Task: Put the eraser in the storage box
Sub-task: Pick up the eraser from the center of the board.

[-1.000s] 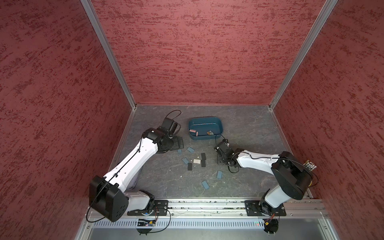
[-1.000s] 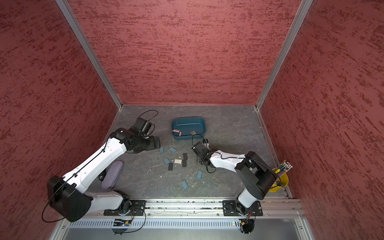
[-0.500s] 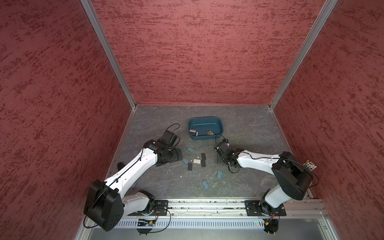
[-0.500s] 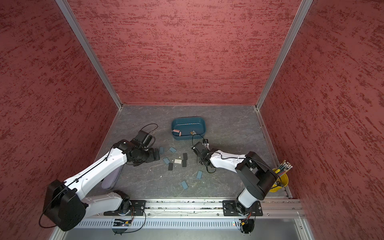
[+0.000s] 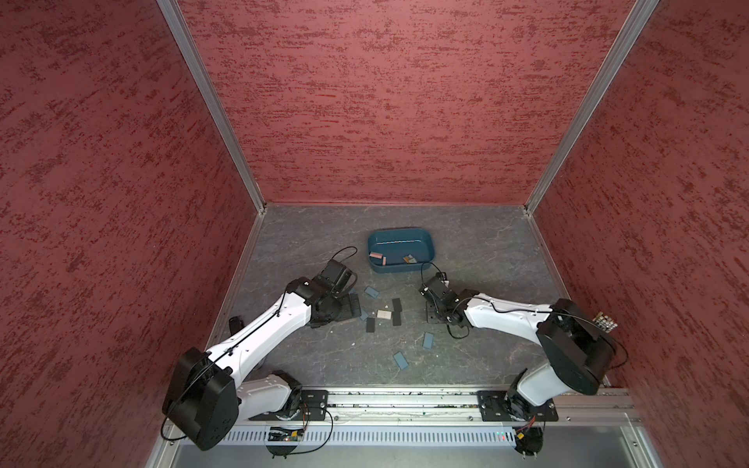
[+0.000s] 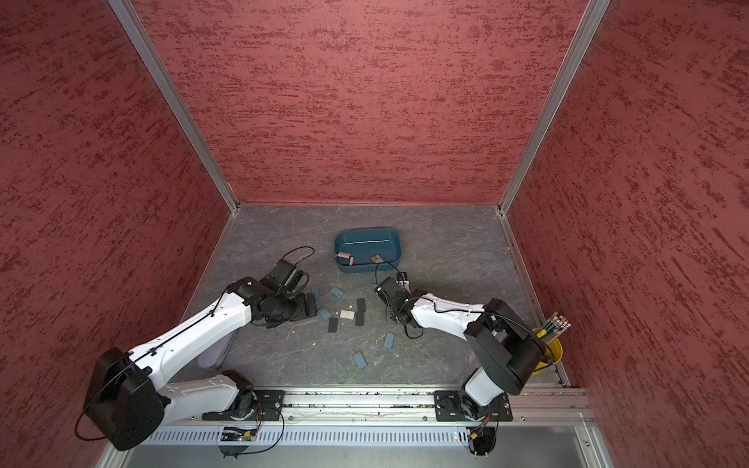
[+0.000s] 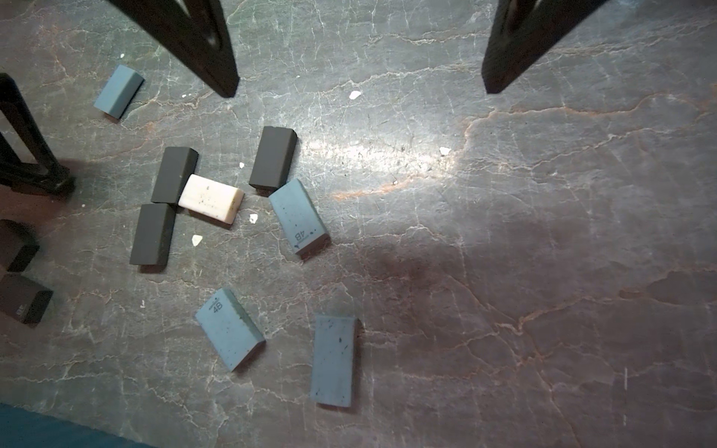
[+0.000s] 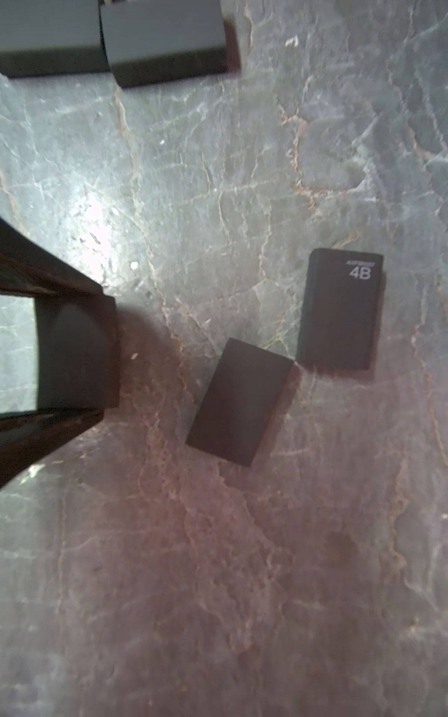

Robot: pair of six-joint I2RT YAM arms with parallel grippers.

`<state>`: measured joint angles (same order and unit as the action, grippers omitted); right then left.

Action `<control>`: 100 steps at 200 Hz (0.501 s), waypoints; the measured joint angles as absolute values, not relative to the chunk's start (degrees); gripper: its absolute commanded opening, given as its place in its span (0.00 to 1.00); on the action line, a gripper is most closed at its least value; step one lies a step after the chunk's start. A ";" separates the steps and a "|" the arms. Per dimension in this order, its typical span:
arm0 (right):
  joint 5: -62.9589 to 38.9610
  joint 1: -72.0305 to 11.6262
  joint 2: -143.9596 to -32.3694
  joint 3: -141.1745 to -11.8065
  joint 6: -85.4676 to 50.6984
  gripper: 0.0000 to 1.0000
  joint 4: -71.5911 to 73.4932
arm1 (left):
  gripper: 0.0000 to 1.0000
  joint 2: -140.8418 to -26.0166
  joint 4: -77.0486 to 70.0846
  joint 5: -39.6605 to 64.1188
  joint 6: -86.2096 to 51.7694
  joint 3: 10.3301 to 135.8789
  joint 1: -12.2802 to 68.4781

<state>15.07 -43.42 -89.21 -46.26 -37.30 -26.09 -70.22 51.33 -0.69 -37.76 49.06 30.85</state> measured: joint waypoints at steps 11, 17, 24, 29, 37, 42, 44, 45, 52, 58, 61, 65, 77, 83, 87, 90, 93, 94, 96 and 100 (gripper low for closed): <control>15.07 -43.42 -88.92 -46.89 -37.30 0.41 -26.37 | 1.00 -70.43 51.16 -0.73 -37.95 48.66 31.29; 15.07 -43.42 -88.82 -47.33 -37.28 0.41 -26.52 | 1.00 -70.57 51.11 -0.73 -38.13 48.53 31.53; 15.09 -43.42 -88.71 -47.77 -37.28 0.41 -26.57 | 1.00 -70.85 51.03 -0.75 -38.24 48.45 31.86; 15.09 -43.42 -88.60 -48.10 -37.23 0.41 -26.70 | 1.00 -70.98 50.83 -0.73 -38.37 48.38 32.10; 15.09 -43.42 -88.55 -48.62 -37.15 0.41 -26.94 | 1.00 -71.18 50.50 -0.75 -38.61 48.21 32.49; 15.09 -43.42 -88.53 -49.01 -37.08 0.41 -27.16 | 1.00 -71.31 50.33 -0.73 -38.79 48.07 32.75; 15.09 -43.42 -88.53 -49.15 -37.06 0.41 -27.24 | 1.00 -71.35 50.26 -0.78 -38.81 48.03 32.86; 15.09 -43.42 -88.53 -49.25 -37.06 0.41 -27.29 | 1.00 -71.37 50.24 -0.78 -38.83 48.01 32.91; 15.09 -43.42 -88.53 -49.78 -36.99 0.41 -27.44 | 1.00 -71.53 50.06 -0.82 -39.05 47.88 33.28; 15.09 -43.42 -88.53 -50.30 -36.86 0.41 -27.75 | 1.00 -71.70 49.98 -0.93 -39.22 47.81 33.58; 15.09 -43.42 -88.53 -50.57 -36.82 0.41 -27.83 | 1.00 -71.79 49.91 -0.95 -39.24 47.77 33.76; 15.09 -43.42 -88.53 -51.00 -36.75 0.40 -28.01 | 1.00 -71.88 49.84 -0.97 -39.33 47.72 33.91; 15.11 -43.42 -88.55 -52.45 -36.38 0.40 -28.69 | 1.00 -72.12 49.58 -1.15 -39.64 47.62 34.46; 15.16 -43.42 -88.58 -53.28 -36.14 0.41 -29.04 | 1.00 -72.23 49.52 -1.19 -39.79 47.59 34.72; 15.22 -43.42 -88.62 -53.87 -35.99 0.41 -29.21 | 1.00 -72.29 49.43 -1.21 -39.88 47.57 34.85; 15.29 -43.42 -88.64 -54.48 -35.88 0.41 -29.50 | 1.00 -72.34 49.39 -1.21 -39.99 47.57 34.98; 15.31 -43.42 -88.71 -54.96 -35.73 0.41 -29.65 | 1.00 -72.38 49.34 -1.28 -40.10 47.57 35.09; 15.31 -43.42 -88.75 -55.22 -35.68 0.41 -29.76 | 1.00 -72.42 49.30 -1.28 -40.14 47.57 35.14; 15.35 -43.42 -88.77 -55.51 -35.57 0.41 -29.89 | 1.00 -72.44 49.25 -1.28 -40.16 47.57 35.18; 15.51 -43.42 -88.92 -56.38 -35.38 0.41 -30.13 | 1.00 -72.53 49.19 -1.34 -40.27 47.57 35.31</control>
